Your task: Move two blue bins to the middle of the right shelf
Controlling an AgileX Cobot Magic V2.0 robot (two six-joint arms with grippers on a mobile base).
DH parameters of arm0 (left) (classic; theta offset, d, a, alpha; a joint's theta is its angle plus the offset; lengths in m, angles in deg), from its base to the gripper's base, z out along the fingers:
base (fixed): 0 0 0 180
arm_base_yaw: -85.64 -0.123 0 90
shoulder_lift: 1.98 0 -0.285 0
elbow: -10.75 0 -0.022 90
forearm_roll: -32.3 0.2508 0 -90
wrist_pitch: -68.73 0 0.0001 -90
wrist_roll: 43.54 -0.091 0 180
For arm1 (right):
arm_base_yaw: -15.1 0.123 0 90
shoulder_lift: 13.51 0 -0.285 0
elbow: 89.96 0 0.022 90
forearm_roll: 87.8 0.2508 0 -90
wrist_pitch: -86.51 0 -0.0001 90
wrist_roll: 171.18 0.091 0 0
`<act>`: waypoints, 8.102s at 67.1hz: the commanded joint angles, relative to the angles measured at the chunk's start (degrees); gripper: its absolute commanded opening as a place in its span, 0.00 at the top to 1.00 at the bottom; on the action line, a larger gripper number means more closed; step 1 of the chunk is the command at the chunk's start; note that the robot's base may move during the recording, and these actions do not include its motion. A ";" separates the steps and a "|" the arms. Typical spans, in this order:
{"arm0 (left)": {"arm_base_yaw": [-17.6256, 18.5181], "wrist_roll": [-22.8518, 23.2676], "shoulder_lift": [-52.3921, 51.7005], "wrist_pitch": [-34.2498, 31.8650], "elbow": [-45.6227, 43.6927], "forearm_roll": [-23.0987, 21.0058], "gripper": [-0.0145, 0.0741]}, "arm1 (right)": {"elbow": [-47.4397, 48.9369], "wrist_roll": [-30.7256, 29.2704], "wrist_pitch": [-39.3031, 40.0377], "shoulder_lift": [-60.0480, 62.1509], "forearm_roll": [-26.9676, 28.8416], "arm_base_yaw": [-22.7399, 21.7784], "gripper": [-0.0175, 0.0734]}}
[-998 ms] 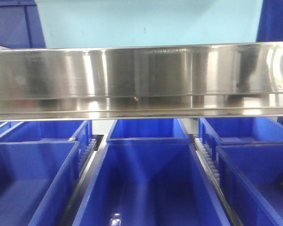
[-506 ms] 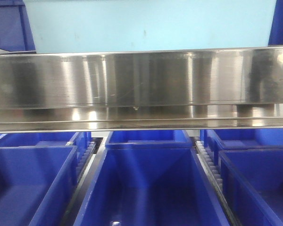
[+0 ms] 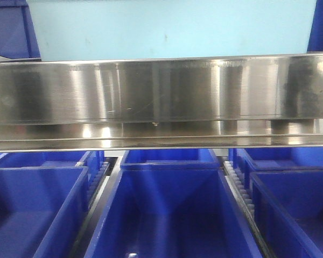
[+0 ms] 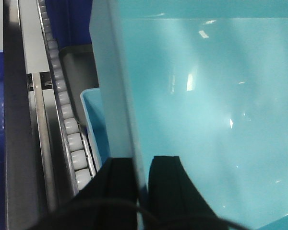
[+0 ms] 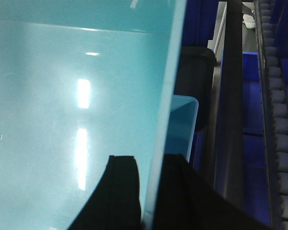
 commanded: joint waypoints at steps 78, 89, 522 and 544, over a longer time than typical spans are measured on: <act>-0.07 -0.97 3.36 -2.99 -0.43 -2.66 0.96 | 0.25 -1.31 2.59 -0.78 -3.95 -0.48 0.97; -0.07 -0.97 5.94 0.40 -0.43 -1.37 0.96 | 0.25 -1.31 2.48 -3.57 -4.97 -0.48 0.97; 0.77 0.15 -4.68 -5.24 7.80 -5.73 0.96 | -8.41 1.93 8.23 7.21 0.72 -0.48 0.98; 0.77 0.15 -4.68 -8.54 7.80 -5.73 0.96 | -8.41 1.93 8.23 7.21 0.72 -0.48 0.98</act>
